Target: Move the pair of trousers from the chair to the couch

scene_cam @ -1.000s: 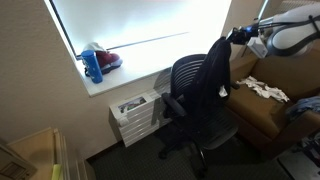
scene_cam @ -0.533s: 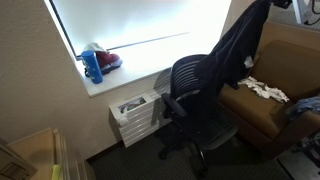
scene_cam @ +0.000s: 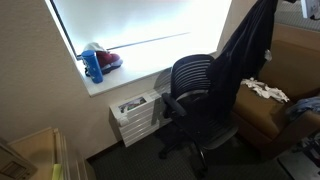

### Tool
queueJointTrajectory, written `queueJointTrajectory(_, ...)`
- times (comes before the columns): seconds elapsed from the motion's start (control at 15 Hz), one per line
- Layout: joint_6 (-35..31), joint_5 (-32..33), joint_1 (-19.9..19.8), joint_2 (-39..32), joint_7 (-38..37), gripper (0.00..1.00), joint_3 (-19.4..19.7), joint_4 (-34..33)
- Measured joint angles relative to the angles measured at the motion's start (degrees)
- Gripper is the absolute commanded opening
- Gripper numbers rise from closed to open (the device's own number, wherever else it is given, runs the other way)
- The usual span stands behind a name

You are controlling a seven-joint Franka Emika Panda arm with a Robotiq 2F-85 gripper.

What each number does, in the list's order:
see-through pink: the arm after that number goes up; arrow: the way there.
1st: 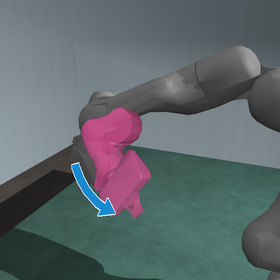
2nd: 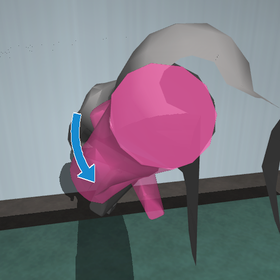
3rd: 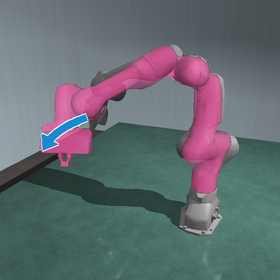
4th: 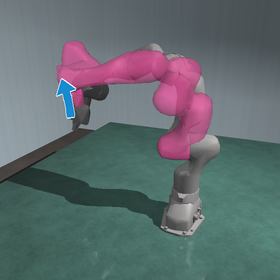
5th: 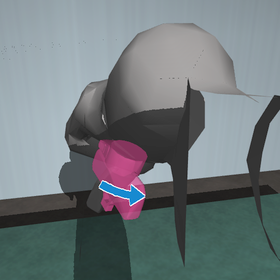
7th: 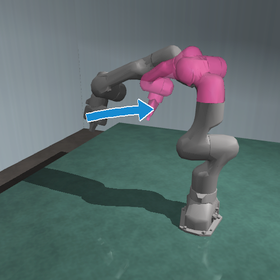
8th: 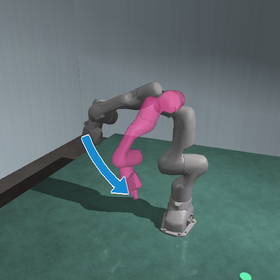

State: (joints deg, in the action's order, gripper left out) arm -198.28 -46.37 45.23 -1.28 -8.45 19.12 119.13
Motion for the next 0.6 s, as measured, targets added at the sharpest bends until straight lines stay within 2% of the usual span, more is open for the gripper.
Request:
queueJointTrajectory(0.2,1.54,-2.16,-2.5,-0.82,-1.67,0.01,4.34,-5.43)
queueJointTrajectory(0.27,5.05,-0.44,-5.6,-0.14,-2.28,0.01,3.39,-6.99)
queueJointTrajectory(0.4,14.77,3.73,-14.45,3.42,-4.71,0.01,-2.61,-10.31)
queueJointTrajectory(0.47,19.86,2.74,-15.81,5.72,-3.93,0.01,-3.12,-12.11)
queueJointTrajectory(0.6,29.76,-4.71,-14.43,10.06,3.2,0.01,0.15,-15.25)
